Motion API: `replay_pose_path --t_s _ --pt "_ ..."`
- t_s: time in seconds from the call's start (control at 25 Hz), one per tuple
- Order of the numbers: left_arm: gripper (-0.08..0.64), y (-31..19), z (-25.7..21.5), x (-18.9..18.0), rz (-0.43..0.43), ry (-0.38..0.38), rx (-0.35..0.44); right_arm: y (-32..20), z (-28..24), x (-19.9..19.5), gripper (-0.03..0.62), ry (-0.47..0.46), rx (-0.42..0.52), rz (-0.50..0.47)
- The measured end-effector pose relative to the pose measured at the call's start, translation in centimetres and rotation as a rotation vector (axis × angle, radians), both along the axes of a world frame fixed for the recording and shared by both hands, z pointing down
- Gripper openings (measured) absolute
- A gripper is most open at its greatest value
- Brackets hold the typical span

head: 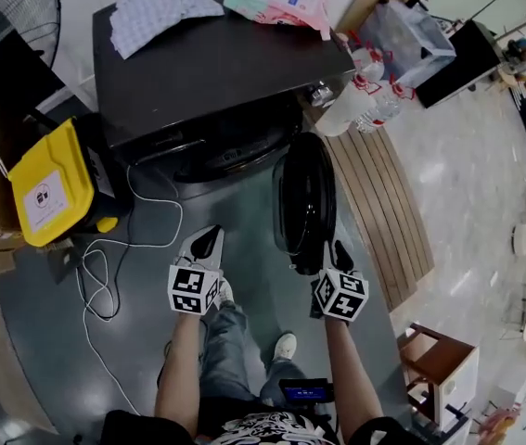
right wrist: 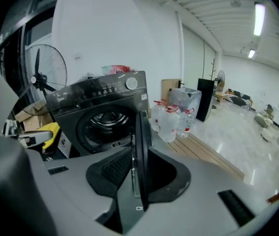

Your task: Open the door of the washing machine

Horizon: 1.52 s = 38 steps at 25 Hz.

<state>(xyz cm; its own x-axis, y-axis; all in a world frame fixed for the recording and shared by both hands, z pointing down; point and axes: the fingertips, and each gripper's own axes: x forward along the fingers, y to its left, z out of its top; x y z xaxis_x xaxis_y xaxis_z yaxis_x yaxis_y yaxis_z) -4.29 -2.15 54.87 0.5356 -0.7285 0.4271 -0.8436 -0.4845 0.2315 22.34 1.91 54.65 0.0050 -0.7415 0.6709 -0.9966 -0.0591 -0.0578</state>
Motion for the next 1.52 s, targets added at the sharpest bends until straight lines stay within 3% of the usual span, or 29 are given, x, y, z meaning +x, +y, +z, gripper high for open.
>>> replay_pose_path --t_s 0.2,0.36,0.48,0.72,0.84,1.08,1.52 --pt "0.002 6.0 -7.3 0.6 -0.114 -0.077 0.069 3.9 -7.8 -3.7 0.003 -0.151 0.147 -0.196" --pt "0.002 13.7 -14.7 2.3 -0.218 -0.063 0.115 9.9 -17.0 -4.4 0.003 -0.246 0.284 -0.361" --pt "0.002 19.4 -19.6 3.4 -0.289 -0.045 0.146 14.7 -22.5 -3.5 0.003 -0.293 0.373 -0.43" --pt "0.001 26.4 -25.0 6.4 -0.407 0.106 0.155 21.2 -26.3 1.1 0.002 -0.233 0.404 -0.415" --pt "0.0 27.8 -27.1 7.1 -0.396 0.074 0.191 22.8 -26.8 1.3 0.002 -0.219 0.389 -0.433" --pt "0.002 28.9 -28.8 7.0 -0.408 0.092 0.236 24.6 -27.7 0.5 0.002 -0.197 0.405 -0.461" --pt "0.002 31.2 -28.6 7.0 -0.412 0.08 0.242 26.6 -27.4 0.5 0.002 -0.196 0.394 -0.471"
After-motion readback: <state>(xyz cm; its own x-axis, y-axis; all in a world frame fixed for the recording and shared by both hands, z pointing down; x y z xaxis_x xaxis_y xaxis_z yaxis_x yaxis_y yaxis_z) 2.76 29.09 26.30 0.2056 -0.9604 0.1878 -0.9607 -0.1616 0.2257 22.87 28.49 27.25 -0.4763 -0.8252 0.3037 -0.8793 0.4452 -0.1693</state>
